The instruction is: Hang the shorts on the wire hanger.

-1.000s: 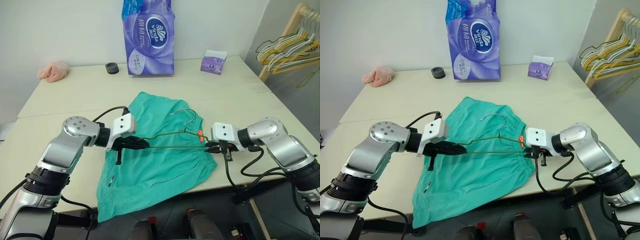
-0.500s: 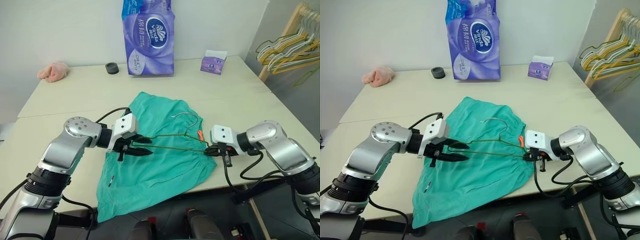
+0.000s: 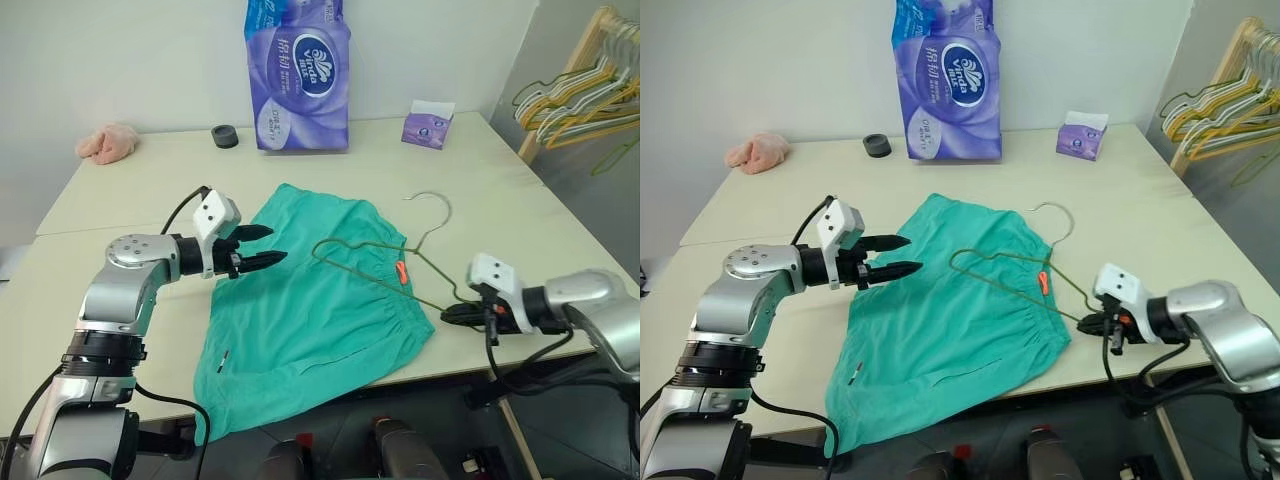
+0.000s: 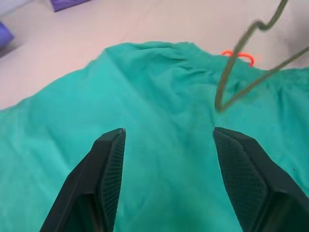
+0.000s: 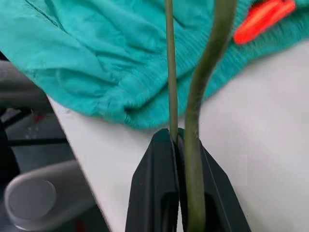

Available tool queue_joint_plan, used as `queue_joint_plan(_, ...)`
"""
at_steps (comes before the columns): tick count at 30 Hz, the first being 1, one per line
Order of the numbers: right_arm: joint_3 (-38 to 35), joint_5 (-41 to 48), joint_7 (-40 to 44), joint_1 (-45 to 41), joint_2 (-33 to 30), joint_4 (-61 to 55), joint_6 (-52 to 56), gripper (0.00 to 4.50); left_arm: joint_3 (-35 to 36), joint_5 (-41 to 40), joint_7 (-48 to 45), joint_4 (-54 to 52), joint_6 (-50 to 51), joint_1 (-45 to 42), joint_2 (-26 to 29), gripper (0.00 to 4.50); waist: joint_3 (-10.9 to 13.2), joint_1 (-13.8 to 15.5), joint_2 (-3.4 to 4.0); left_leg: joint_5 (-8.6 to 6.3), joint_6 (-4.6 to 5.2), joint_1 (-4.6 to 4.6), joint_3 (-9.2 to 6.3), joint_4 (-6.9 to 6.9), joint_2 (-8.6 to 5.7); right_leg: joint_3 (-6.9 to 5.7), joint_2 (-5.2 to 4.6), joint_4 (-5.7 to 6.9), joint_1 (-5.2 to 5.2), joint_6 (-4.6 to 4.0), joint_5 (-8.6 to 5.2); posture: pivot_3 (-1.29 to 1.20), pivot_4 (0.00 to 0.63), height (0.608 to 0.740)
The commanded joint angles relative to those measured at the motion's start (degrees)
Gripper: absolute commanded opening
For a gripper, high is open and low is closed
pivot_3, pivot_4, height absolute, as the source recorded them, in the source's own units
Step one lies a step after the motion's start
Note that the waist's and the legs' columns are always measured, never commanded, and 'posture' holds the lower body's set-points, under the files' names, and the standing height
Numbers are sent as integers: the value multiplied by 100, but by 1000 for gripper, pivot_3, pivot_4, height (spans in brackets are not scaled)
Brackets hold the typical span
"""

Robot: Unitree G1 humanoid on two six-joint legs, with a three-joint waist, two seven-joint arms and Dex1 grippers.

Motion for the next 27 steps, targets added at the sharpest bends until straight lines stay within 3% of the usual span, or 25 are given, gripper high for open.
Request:
queue_joint_plan(1, -937, 606, -199, 570, -61, -398, 689, 0, 85, -413, -541, -203, 509, 122, 315, 3565, 0, -7, 0, 0, 0, 0, 0, 0, 0, 1, 0, -1, 1, 0, 0, -216, 109, 740)
queue_joint_plan(4, -1484, 982, -310, 1203, -60, -584, 1194, 0, -89, -223, -627, -232, 180, 180, 320, 4452, 0, -9, 0, 0, 0, 1, 2, -2, 0, -1, 1, -1, 2, 2, -1, -238, 112, 740)
queue_joint_plan(11, -2271, 1489, -683, 2022, 0, -664, 1767, 0, -282, 128, -491, -49, -654, -9, -2, 4486, 0, -19, -1, 0, 0, 4, 11, 0, -1, 4, 2, -5, 7, 12, -7, -268, 115, 740)
queue_joint_plan(27, -1736, 2157, -1454, 1302, 122, -301, 3022, 0, -423, 453, -406, 41, -1041, -86, -96, 4486, 1, -42, -1, -1, 1, 5, 13, -2, 3, 8, 12, -4, 7, 32, -20, -245, 119, 740)
